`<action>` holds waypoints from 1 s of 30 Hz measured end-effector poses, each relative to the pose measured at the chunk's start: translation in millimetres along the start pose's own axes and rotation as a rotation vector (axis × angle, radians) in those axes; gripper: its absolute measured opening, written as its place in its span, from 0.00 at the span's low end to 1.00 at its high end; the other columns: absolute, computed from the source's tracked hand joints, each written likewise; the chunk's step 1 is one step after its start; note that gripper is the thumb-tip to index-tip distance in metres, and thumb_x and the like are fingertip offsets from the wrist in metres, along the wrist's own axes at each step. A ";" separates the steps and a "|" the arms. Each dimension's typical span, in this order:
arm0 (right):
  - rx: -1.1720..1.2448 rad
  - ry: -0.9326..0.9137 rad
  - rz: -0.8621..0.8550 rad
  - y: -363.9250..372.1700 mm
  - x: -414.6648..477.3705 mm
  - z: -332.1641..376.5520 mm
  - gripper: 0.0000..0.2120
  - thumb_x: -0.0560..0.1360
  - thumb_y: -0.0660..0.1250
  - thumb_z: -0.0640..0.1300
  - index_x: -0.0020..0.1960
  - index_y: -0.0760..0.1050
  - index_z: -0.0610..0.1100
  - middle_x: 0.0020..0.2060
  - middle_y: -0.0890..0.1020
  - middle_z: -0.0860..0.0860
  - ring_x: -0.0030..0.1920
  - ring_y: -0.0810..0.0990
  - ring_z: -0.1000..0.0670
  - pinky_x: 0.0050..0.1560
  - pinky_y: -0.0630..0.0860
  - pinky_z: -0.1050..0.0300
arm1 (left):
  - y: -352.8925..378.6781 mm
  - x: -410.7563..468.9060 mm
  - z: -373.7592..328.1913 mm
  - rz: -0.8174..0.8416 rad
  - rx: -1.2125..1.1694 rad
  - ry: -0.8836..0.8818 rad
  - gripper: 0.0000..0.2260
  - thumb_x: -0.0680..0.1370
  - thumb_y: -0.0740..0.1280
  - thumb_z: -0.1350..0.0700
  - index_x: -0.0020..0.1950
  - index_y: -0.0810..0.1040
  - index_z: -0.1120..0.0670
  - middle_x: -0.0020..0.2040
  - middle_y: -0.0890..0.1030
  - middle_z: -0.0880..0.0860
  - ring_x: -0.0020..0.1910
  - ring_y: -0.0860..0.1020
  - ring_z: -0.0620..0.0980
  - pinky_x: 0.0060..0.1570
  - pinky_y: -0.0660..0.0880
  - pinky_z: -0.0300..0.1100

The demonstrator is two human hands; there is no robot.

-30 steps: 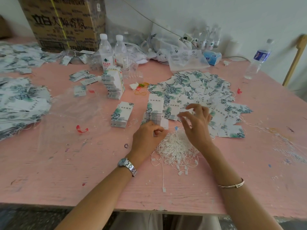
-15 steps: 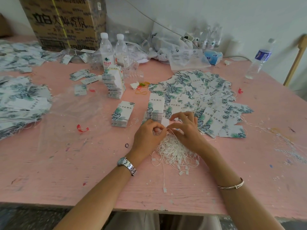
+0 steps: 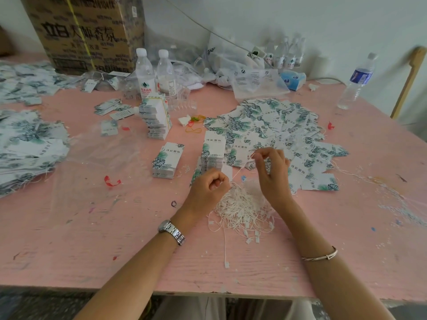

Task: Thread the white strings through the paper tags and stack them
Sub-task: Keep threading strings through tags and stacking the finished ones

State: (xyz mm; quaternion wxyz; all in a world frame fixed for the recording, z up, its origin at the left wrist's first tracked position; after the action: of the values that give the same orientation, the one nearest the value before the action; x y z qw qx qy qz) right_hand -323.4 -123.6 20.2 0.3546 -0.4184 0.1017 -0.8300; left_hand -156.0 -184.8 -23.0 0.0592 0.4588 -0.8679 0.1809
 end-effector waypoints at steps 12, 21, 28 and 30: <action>0.342 -0.022 0.182 11.2 -4.7 16.1 0.08 0.81 0.65 0.42 0.47 0.75 0.53 0.29 0.72 0.41 0.27 0.62 0.47 0.28 0.60 0.56 | -12.4 -0.7 -2.3 -0.130 0.033 0.055 0.08 0.83 0.65 0.52 0.58 0.83 0.51 0.36 0.74 0.46 0.34 0.70 0.47 0.36 0.70 0.46; 0.369 0.068 0.089 2.3 -4.1 10.7 0.05 0.81 0.65 0.40 0.46 0.77 0.43 0.25 0.69 0.51 0.26 0.61 0.54 0.27 0.58 0.59 | -1.6 -0.6 -10.0 -0.033 -0.013 0.145 0.08 0.81 0.67 0.53 0.50 0.86 0.52 0.33 0.70 0.44 0.30 0.63 0.42 0.34 0.62 0.33; -0.290 0.081 0.024 -10.3 4.0 -8.2 0.09 0.78 0.66 0.41 0.39 0.74 0.44 0.29 0.74 0.53 0.35 0.72 0.49 0.50 0.67 0.49 | -11.3 -2.0 -13.7 -0.146 -0.040 0.168 0.12 0.83 0.62 0.51 0.51 0.84 0.51 0.31 0.71 0.41 0.27 0.64 0.41 0.30 0.61 0.32; -0.341 0.061 0.047 -8.8 3.1 -9.2 0.11 0.76 0.67 0.41 0.36 0.72 0.45 0.28 0.71 0.57 0.38 0.71 0.49 0.49 0.64 0.50 | -12.5 -0.5 -11.0 -0.165 -0.026 0.171 0.11 0.83 0.63 0.55 0.50 0.85 0.53 0.32 0.72 0.41 0.28 0.65 0.41 0.32 0.63 0.33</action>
State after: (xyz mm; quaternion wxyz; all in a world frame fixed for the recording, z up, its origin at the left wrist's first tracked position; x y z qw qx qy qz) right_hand -336.2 -120.4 20.4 0.2945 -0.4448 0.2613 -0.8045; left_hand -146.1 -186.7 -9.6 0.1539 0.5108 -0.8212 0.2026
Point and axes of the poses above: each hand's wrist, its own x-axis towards the middle knuckle, its own y-axis out of the palm, z = x × y, the point moved 8 cm from there along x, towards the middle knuckle
